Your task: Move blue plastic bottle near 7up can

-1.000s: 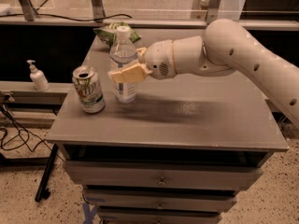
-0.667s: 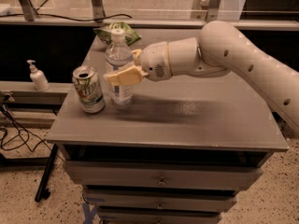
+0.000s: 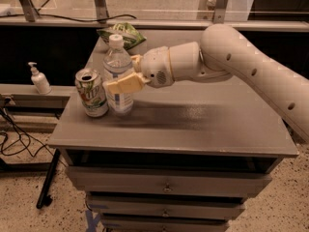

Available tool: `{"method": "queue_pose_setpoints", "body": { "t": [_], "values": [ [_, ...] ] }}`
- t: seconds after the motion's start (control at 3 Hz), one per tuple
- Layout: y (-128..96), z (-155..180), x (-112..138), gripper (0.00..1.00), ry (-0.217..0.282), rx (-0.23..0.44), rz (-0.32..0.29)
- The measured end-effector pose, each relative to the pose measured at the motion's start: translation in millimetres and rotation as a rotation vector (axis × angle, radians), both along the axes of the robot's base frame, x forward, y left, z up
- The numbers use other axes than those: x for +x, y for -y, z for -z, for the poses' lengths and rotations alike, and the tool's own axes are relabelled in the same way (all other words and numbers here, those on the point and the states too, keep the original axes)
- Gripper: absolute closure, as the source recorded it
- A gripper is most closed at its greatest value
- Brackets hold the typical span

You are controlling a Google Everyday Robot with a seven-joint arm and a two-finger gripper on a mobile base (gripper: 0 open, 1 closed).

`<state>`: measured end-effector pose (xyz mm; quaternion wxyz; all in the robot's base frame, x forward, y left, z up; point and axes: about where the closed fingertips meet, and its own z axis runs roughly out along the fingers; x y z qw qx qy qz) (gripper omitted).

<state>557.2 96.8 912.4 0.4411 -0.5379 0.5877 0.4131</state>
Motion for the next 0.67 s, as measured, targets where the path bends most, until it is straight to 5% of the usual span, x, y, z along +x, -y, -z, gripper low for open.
{"method": "queue_pose_setpoints", "body": {
  "t": [0.67],
  "values": [
    [0.6,3.4,-5.0,0.36,0.004,-0.006,-0.016]
  ]
}}
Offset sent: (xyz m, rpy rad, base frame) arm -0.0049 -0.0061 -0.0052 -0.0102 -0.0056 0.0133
